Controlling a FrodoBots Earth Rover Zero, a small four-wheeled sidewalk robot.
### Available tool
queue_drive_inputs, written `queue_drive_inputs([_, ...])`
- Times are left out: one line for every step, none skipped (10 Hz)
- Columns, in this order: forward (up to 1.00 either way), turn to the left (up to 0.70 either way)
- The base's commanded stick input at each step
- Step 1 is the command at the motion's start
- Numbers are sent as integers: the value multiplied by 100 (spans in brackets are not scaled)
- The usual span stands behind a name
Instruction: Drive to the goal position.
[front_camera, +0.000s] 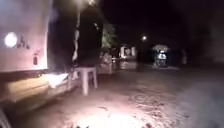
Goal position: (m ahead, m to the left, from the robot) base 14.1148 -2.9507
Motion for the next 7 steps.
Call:
queue_drive_inputs([0,0])
queue_drive_inputs([0,0])
queue_drive_inputs([0,0])
queue_drive_inputs([0,-18])
queue_drive_inputs([0,-70])
queue_drive_inputs([0,-70])
queue_drive_inputs([0,-70])
